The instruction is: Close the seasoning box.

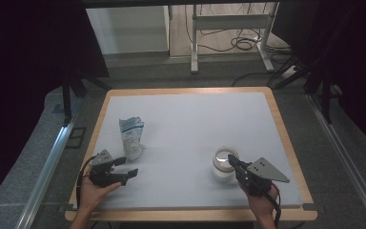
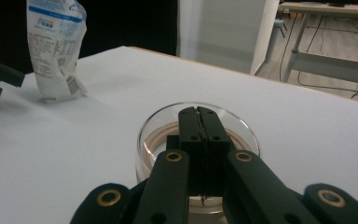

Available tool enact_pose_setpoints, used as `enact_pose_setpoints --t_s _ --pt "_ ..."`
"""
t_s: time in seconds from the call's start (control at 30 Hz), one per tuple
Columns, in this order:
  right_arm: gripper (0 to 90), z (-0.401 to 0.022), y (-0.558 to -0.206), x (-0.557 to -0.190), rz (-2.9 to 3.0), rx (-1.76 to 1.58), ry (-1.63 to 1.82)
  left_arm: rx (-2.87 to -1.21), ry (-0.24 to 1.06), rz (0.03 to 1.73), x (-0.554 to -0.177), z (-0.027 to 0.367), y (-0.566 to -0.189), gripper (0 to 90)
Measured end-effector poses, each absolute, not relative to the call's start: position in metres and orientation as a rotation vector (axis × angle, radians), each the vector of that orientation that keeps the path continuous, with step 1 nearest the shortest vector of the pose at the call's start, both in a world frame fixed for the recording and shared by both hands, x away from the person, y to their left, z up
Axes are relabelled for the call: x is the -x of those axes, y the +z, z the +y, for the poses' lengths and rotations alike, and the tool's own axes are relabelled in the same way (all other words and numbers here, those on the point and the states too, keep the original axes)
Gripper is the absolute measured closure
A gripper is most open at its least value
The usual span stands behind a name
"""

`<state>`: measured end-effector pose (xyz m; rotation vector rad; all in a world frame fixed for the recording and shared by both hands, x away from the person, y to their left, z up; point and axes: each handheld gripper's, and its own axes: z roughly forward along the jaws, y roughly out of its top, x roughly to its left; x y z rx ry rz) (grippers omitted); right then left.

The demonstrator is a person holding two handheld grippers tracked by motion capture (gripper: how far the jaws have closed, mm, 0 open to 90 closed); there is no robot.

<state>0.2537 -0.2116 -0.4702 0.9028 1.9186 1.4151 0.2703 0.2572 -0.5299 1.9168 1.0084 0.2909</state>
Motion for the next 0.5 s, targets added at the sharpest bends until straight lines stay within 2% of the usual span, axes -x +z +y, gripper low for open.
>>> enact_pose_setpoints --t_s 0.1,0.17,0.2,0.23,0.33,0.5 --pt "86.8 -0.215 -0.468 -0.253 1.897 -0.899 1.433 -1.917 0.302 1.001 -0.269 0.257 -0.529 24.6" --pt "78.8 -0.219 -0.467 -0.252 1.871 -0.904 1.446 -1.914 0.305 1.002 -0.269 0.257 -0.529 24.7" --pt "78.8 -0.219 -0.467 -0.252 1.871 -0.904 1.446 -1.914 0.305 1.002 -0.269 0.257 -0.529 24.7" --pt "67.6 -0.226 -0.467 -0.254 1.849 -0.926 1.474 -1.915 0.304 1.002 -0.269 0.257 -0.529 24.8" --pt "57.4 -0.234 -0.467 -0.256 1.844 -0.96 1.486 -1.919 0.309 0.998 -0.269 0.255 -0.53 24.8" --pt "49.8 -0.249 -0.47 -0.261 1.806 -1.024 1.483 -1.92 0.311 0.996 -0.268 0.254 -0.53 24.9"
